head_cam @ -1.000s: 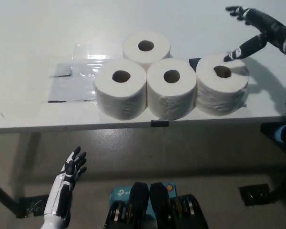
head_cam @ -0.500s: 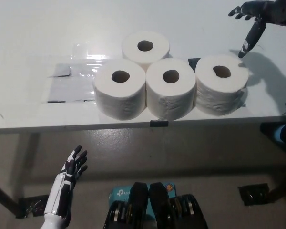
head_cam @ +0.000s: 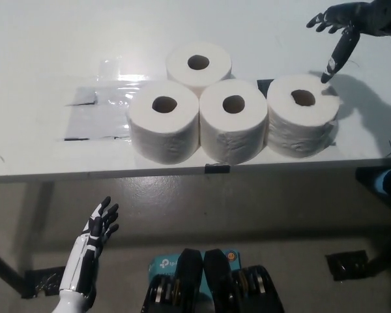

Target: A few rolls of toilet paper are kept infront of the robot and the robot uses its right hand to lift one of the rolls and and places it on top of the other rolls to stack it.

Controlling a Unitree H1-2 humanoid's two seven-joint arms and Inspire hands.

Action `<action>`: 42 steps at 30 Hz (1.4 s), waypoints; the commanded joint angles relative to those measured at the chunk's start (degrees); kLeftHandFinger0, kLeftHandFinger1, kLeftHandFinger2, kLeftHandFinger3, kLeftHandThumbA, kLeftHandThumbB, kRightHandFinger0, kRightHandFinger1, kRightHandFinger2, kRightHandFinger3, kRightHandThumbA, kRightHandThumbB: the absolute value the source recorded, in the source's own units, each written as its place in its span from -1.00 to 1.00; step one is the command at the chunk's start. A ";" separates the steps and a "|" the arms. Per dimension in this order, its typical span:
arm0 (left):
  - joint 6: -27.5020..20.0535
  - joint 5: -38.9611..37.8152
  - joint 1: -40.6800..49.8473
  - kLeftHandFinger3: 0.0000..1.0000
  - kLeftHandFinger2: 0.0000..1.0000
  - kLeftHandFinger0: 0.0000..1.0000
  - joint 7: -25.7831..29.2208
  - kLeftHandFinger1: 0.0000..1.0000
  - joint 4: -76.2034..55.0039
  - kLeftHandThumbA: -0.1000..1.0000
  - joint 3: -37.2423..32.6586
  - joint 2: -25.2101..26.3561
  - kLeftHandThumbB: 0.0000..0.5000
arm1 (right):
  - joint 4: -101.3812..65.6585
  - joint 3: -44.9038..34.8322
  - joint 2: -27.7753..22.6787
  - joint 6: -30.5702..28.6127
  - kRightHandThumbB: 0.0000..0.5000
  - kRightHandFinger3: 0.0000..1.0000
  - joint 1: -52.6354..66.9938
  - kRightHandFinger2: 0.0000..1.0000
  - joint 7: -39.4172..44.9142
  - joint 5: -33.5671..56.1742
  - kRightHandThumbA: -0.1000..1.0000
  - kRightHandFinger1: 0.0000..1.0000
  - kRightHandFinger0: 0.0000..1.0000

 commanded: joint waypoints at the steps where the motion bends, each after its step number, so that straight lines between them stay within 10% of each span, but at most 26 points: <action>1: -0.50 0.51 -0.40 1.00 1.00 1.00 -0.57 1.00 -1.94 1.00 -0.09 0.59 -0.78 | -0.58 -0.77 1.14 0.21 0.58 1.00 -4.04 1.00 1.41 -1.85 1.00 1.00 1.00; 42: -0.32 0.11 -0.79 1.00 1.00 1.00 -0.67 1.00 -2.24 1.00 0.02 0.90 -0.77 | 6.63 -1.51 5.32 -5.23 0.45 1.00 -4.12 1.00 0.57 -6.43 1.00 1.00 1.00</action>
